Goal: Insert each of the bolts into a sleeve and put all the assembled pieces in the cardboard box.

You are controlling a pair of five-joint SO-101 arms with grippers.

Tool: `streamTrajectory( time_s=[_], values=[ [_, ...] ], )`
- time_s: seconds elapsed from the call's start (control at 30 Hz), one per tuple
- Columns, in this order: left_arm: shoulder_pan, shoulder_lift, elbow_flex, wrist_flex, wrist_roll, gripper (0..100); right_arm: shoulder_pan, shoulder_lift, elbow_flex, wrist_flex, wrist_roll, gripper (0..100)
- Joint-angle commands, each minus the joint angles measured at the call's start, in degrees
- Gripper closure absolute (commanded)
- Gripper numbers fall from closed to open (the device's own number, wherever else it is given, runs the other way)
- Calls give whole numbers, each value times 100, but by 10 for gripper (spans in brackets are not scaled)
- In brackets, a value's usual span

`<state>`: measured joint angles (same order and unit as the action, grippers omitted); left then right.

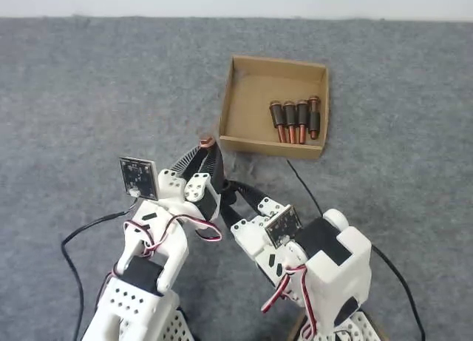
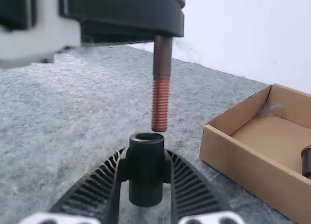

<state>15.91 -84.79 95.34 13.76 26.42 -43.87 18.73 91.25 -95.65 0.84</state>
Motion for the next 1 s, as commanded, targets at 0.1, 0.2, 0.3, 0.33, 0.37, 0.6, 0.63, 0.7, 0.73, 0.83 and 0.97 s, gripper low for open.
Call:
streamTrajectory(
  time_s=[0.1,0.2,0.3,0.33,0.37,0.6,0.63,0.7,0.73,0.83,0.97],
  values=[
    [26,-1081,66,633,-273,989,13,-48,-62,13,79,991],
    [18,-1732,127,1125,-255,989,13,-48,-62,13,79,991],
    [35,-2031,119,1503,-255,989,13,-48,-62,13,79,991],
    [70,-1996,119,1495,-255,989,13,-48,-62,13,79,991],
    [114,-1960,119,1442,-255,989,13,-48,-62,13,79,991],
    [176,-1916,119,1336,-255,989,-13,-75,-26,13,70,991],
    [176,-1908,119,1310,-255,989,-13,-84,-26,13,70,991],
    [158,-1899,119,1240,-255,989,-13,-92,-18,13,70,991],
    [158,-1899,119,1240,-255,989,-13,-92,-18,13,62,991],
    [176,-1890,119,1257,-255,989,-13,-92,-9,-4,62,991],
    [176,-1881,119,1257,-255,989,-13,-92,114,-347,53,991]
  ],
)
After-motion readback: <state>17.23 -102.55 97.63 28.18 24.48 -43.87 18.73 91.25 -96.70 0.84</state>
